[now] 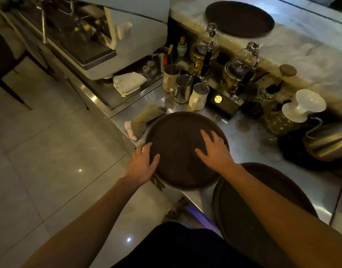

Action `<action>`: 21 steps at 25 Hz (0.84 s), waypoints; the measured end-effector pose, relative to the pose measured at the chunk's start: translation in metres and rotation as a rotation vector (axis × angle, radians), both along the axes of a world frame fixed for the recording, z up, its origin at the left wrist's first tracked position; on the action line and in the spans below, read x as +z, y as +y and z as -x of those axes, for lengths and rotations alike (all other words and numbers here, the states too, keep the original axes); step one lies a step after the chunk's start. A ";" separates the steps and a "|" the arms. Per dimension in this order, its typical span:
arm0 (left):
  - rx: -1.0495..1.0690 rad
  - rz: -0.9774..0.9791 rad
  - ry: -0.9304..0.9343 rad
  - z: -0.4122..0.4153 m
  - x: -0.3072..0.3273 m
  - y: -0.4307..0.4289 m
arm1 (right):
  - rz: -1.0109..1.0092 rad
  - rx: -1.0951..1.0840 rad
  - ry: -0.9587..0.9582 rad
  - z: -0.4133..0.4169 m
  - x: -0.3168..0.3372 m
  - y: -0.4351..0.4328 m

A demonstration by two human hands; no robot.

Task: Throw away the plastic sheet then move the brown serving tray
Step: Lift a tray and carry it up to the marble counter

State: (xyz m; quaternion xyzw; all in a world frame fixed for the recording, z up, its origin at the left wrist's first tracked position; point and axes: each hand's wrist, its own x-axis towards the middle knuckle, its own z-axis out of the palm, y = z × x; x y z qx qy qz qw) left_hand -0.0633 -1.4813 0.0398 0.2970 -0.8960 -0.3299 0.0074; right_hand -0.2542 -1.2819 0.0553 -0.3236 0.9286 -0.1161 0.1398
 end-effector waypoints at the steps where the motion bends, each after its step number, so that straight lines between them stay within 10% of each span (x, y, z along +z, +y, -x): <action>1: 0.013 -0.006 -0.022 0.009 -0.002 -0.005 | -0.013 -0.017 -0.008 0.012 -0.003 0.001; 21: 0.017 -0.154 -0.258 0.090 -0.043 -0.065 | -0.073 -0.456 -0.313 0.060 -0.066 0.018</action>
